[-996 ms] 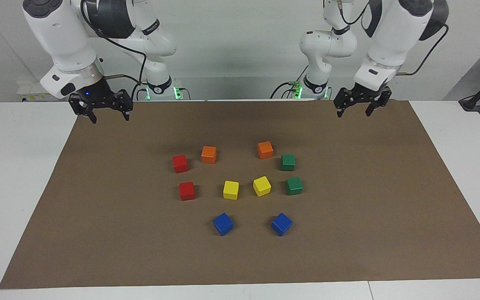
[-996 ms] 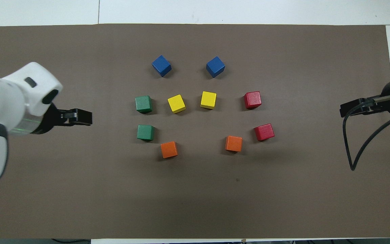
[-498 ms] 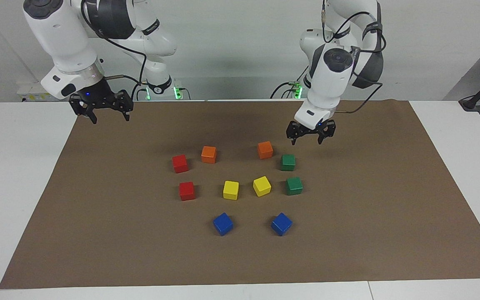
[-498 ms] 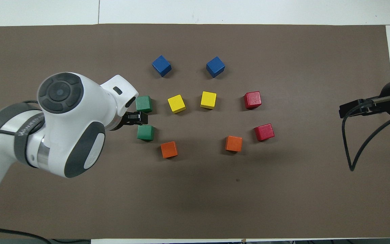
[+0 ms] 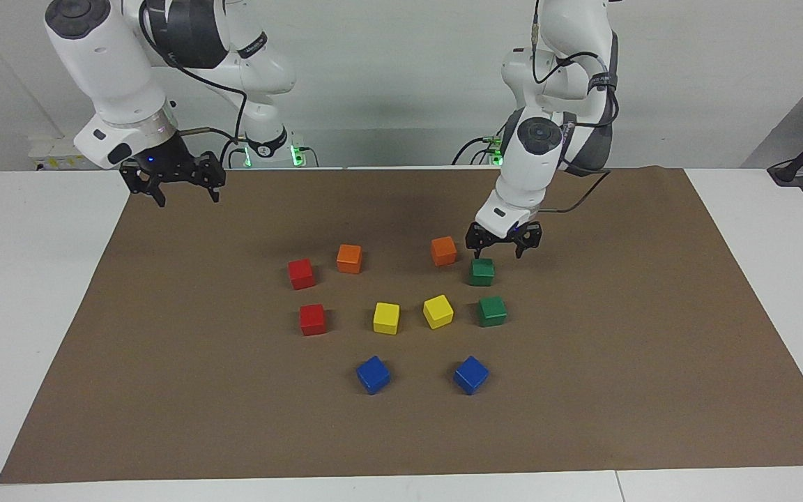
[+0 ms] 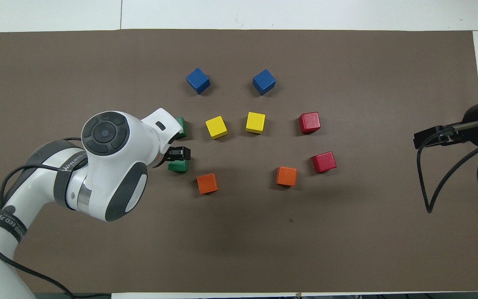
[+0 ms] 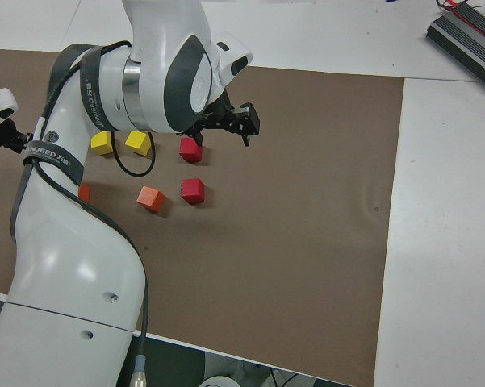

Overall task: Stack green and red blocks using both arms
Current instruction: 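Reach the left gripper to the nearer green cube and grasp it, then grasp the nearer red cube with the right gripper while the left gripper lifts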

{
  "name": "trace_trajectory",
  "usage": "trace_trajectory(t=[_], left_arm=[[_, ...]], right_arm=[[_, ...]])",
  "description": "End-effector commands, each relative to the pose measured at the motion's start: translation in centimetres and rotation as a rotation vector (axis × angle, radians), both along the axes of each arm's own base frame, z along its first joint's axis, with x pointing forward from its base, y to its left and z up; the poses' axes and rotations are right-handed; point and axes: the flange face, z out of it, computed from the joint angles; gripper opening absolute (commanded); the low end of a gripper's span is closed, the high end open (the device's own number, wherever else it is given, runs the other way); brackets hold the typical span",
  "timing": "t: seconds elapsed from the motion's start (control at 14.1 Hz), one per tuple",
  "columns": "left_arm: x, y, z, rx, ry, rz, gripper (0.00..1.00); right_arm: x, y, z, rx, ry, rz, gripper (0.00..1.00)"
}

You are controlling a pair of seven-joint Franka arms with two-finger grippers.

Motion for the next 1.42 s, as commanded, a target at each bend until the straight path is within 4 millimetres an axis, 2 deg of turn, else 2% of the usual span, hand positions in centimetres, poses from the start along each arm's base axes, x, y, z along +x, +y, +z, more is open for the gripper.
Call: trace_trajectory(t=[0.0, 0.14, 0.28, 0.43, 0.71, 1.0, 1.14, 1.35], left_arm=[[-0.4, -0.2, -1.1, -0.037, -0.011, 0.034, 0.98], [-0.1, -0.5, -2.6, -0.036, -0.009, 0.034, 0.98], [-0.2, -1.5, -3.6, -0.039, -0.014, 0.018, 0.97], [-0.1, -1.6, -4.4, -0.034, -0.009, 0.005, 0.96], [-0.3, -2.9, -6.6, -0.025, 0.007, -0.022, 0.95], [-0.5, -2.8, -7.0, -0.02, 0.015, -0.048, 0.95], [-0.5, -2.7, -7.1, -0.02, 0.016, -0.048, 0.91], [-0.5, -2.7, -7.5, -0.017, 0.02, -0.046, 0.82]], right_arm=[[-0.9, 0.2, -0.4, 0.005, -0.007, -0.018, 1.0], [-1.2, 1.5, -1.5, 0.003, -0.025, -0.024, 1.0], [-1.2, 5.0, -3.3, 0.007, -0.059, -0.023, 1.0], [-0.9, 7.6, -5.5, 0.011, -0.074, -0.05, 1.0], [-0.1, 9.7, -10.0, 0.014, -0.051, -0.033, 1.0], [-0.3, 10.5, -14.0, 0.021, -0.07, -0.017, 1.0], [0.0, 10.8, -15.4, 0.022, -0.06, -0.012, 1.0], [-0.1, 13.1, -17.1, 0.024, -0.047, 0.03, 1.0]])
